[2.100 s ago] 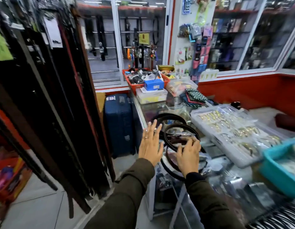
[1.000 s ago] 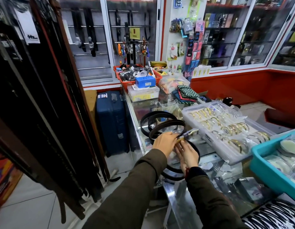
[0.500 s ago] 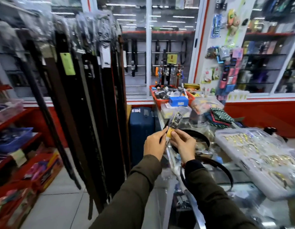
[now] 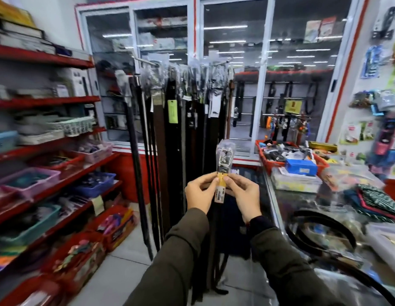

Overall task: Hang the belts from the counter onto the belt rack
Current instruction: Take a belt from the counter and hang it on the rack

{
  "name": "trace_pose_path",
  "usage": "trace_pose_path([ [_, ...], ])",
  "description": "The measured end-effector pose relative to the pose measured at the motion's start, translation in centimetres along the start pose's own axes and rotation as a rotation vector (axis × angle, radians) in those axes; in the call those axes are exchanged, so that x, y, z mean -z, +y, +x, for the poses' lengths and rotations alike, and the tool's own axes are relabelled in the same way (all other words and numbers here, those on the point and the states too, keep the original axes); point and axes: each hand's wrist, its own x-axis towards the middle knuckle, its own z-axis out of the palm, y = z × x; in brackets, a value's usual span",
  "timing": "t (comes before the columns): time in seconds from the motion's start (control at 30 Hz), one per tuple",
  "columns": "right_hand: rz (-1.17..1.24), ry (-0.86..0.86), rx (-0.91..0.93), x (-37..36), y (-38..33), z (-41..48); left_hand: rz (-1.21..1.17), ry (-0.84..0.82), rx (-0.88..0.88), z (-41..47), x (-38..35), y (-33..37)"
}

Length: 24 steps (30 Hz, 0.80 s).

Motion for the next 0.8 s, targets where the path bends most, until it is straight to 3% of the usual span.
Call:
trace_pose_path([
  [0.4, 0.087, -0.204, 0.241, -12.6, -8.3, 4.1, -0.147, 0.211, -0.160, 8.4, 8.2, 7.6],
  [0.63, 0.204, -0.330, 0.205, -20.7, -14.0, 5.8, -0.150, 0.313, -0.194, 12.9, 14.0, 13.6],
  [0.8, 0.151, -0.369, 0.250, -24.0, -16.2, 6.2, -0.172, 0.395, -0.208, 14.1, 16.5, 15.9],
])
